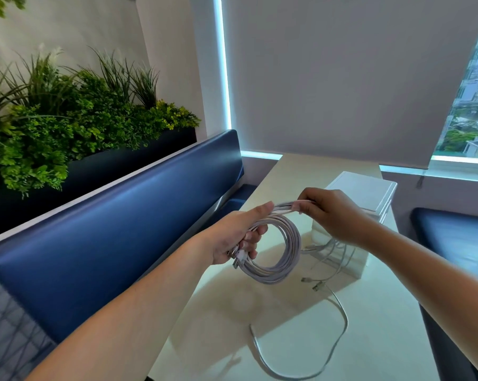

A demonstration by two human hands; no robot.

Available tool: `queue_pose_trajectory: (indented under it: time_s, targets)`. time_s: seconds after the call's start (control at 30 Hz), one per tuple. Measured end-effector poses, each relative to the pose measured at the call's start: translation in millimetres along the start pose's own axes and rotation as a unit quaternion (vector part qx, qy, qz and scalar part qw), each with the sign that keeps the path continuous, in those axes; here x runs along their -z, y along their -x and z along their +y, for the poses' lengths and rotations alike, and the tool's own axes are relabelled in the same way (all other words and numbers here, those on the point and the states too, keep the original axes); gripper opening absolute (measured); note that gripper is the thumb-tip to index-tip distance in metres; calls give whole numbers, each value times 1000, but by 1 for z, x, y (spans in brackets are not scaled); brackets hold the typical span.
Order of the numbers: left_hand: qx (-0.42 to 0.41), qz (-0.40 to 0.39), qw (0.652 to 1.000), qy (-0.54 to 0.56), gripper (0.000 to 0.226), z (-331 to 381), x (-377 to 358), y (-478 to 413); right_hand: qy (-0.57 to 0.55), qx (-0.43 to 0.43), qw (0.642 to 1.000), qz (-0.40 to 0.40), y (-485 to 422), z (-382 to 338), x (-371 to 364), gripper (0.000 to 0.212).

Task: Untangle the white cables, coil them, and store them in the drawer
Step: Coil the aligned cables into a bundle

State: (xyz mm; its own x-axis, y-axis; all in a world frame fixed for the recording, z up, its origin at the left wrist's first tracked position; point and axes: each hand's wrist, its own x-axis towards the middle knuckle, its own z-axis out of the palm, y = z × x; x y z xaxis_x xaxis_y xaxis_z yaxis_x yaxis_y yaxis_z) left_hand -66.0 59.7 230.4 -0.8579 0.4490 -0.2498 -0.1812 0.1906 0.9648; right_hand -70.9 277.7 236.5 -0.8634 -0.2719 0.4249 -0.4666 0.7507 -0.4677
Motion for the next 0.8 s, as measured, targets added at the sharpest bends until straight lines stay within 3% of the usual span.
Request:
queue_pose_trajectory:
  time_s: [0.3, 0.47, 0.6, 0.73, 0.8]
  targets:
    - [15, -27, 997, -71, 50, 2, -3, 5, 66, 42, 997, 9, -10, 1, 10, 30]
    - [3, 6, 999, -34, 45, -1, 3, 2, 51, 67, 996, 16, -1, 7, 1, 39]
    - [-11, 32, 999, 15, 57, -2, 5, 0, 36, 90, 995, 33, 8, 10, -10, 42]
    - [-13, 56, 998, 25, 54, -2, 5, -3, 6, 64, 998, 25, 14, 15, -21, 41]
    - [-21, 71, 997, 27, 49, -2, 5, -5, -60, 31, 998, 3, 17, 18, -28, 29]
